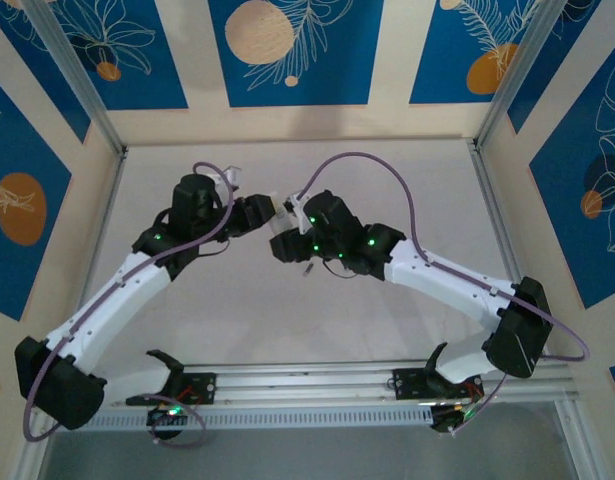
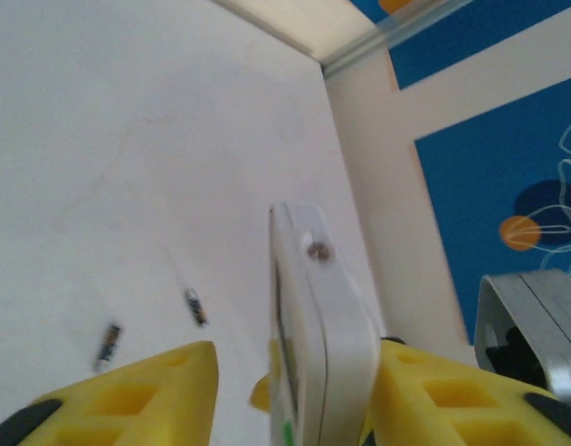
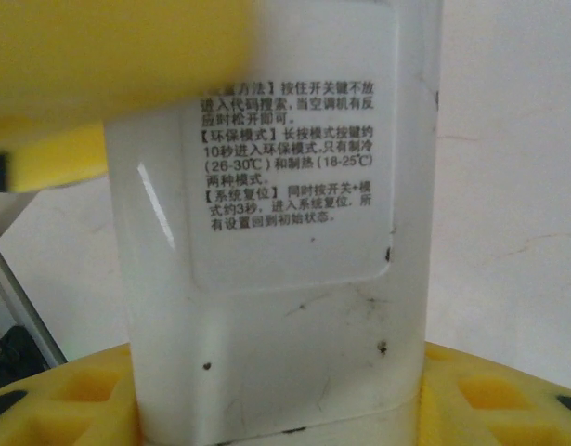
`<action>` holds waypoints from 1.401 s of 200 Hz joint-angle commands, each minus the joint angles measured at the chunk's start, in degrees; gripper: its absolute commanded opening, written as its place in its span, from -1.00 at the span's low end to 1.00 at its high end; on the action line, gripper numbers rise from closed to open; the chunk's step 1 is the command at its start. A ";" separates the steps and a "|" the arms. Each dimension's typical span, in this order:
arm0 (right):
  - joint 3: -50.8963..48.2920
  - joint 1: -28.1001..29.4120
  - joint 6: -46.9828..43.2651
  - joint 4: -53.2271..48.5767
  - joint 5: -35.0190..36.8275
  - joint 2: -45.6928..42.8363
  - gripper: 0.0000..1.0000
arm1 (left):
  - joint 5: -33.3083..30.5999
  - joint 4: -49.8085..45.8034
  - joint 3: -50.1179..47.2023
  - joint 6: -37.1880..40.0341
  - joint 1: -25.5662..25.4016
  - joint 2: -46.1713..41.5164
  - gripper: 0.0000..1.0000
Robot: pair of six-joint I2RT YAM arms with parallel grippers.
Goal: Load the batteries into the remote control
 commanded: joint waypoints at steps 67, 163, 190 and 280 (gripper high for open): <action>4.25 0.66 -1.63 -0.41 -0.64 0.98 -0.08 | 4.71 10.50 -3.11 -4.48 -1.01 0.17 -0.67; -18.07 -14.22 32.65 28.72 -16.76 -18.44 0.98 | 2.88 33.02 -7.14 -3.29 -0.78 -1.96 -0.89; -23.35 -16.28 40.62 40.49 -20.58 -17.96 0.98 | 2.34 37.71 -8.17 -5.07 -0.74 -1.87 -0.90; -22.67 -13.27 45.60 56.68 -25.34 -8.92 0.30 | 0.96 42.19 -9.58 -7.39 -0.77 -1.76 -0.90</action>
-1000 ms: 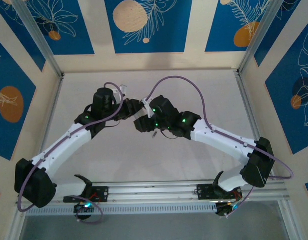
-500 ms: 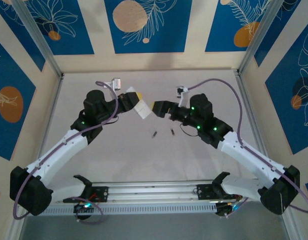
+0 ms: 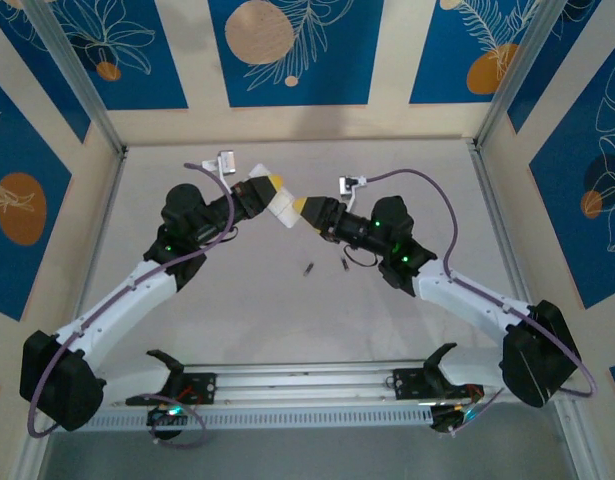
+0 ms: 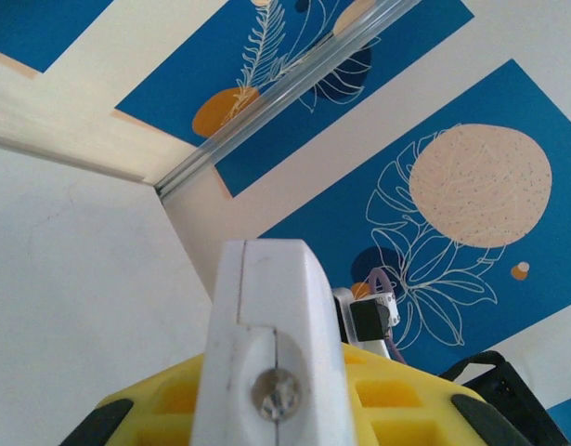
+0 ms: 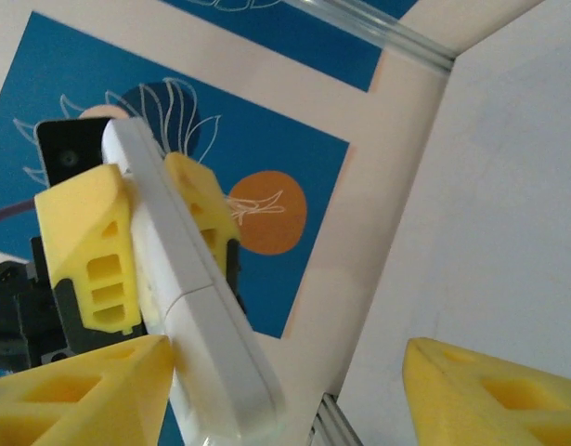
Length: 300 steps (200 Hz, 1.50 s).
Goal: Load the batteries into the remote control
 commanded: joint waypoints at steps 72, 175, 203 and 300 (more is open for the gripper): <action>2.70 2.04 -0.14 3.72 -1.92 3.03 -0.05 | -0.60 7.82 -1.31 -3.03 -0.17 -1.17 -0.91; -0.97 0.95 0.16 0.16 -3.88 1.52 -0.41 | -1.42 8.68 -0.14 -4.59 3.33 -2.95 -0.95; -3.59 -0.11 0.75 -0.19 -3.56 0.14 -0.41 | -0.86 8.35 1.14 -4.60 4.70 -3.05 -0.96; -6.57 -1.25 -2.98 -0.35 -5.27 -5.60 -0.52 | 0.00 7.30 0.27 -4.74 6.21 -3.34 -0.96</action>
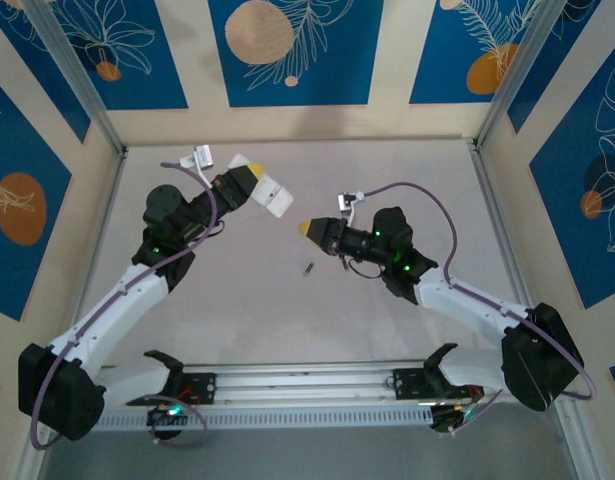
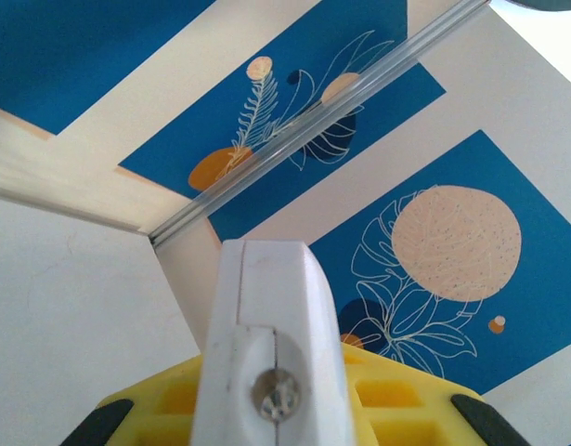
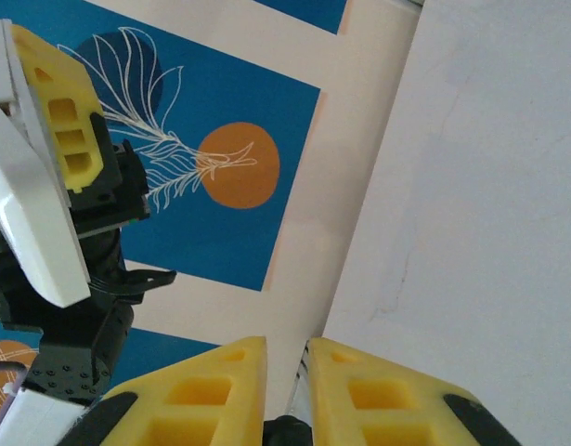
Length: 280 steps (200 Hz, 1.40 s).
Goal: Load the batteries into the remote control
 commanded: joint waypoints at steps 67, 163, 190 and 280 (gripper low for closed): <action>3.89 0.33 2.40 13.03 -5.78 1.41 0.85 | 1.22 5.10 0.34 -1.75 0.54 0.37 -0.95; 17.10 3.49 3.31 4.17 -3.03 11.23 0.83 | 1.39 1.84 -0.66 1.95 0.54 -0.53 -0.95; 20.15 3.94 1.74 -4.19 -0.18 12.15 0.65 | 1.37 0.91 -0.62 2.70 0.50 -0.99 -0.96; 19.16 3.59 0.29 -13.60 1.37 11.76 0.26 | -0.88 -5.36 -0.08 7.73 0.54 -4.46 -0.96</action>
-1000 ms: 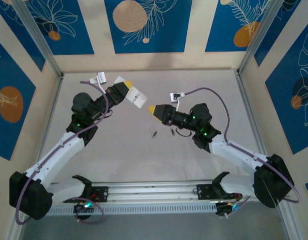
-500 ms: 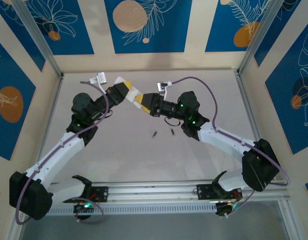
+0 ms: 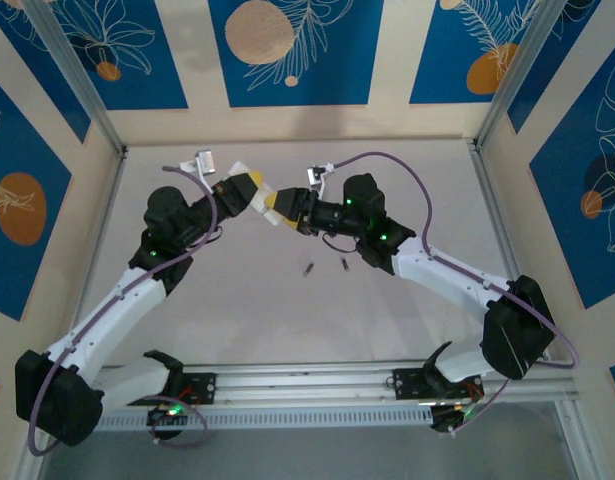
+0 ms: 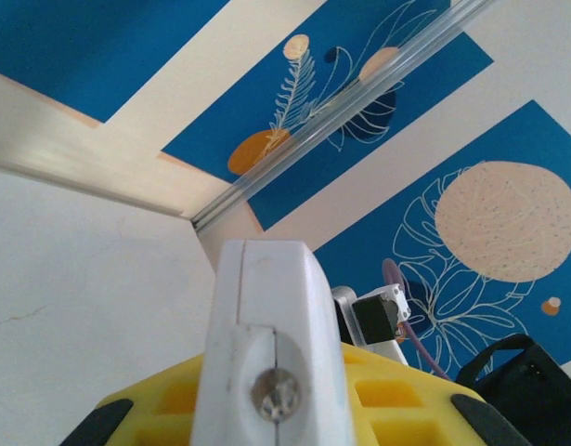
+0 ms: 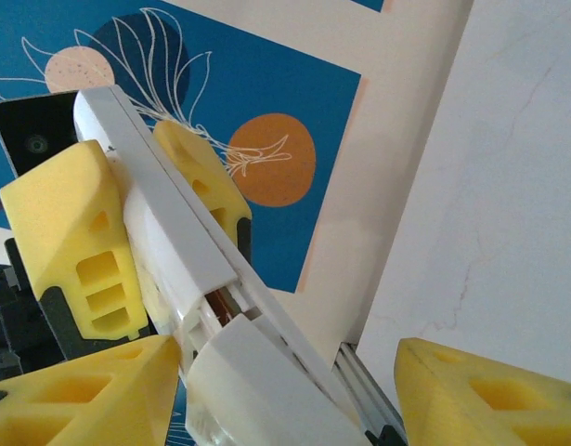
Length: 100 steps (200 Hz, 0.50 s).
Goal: Load the batteries into the remote control
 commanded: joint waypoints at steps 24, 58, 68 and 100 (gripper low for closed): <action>-2.93 -0.30 -0.12 -3.41 0.52 -0.63 0.27 | -0.31 1.34 0.97 2.10 0.46 -2.45 -0.96; -4.74 -0.31 -0.02 -2.34 -0.52 -1.53 0.13 | -0.72 1.24 1.16 2.15 0.50 -2.10 -0.95; -5.18 -0.38 -0.08 -2.36 -0.55 -1.88 0.10 | -0.79 1.20 1.18 2.22 0.52 -1.88 -0.96; -5.73 -0.48 -0.46 -2.57 -0.88 -2.48 -0.02 | -0.93 1.52 1.20 2.15 0.52 -1.23 -0.95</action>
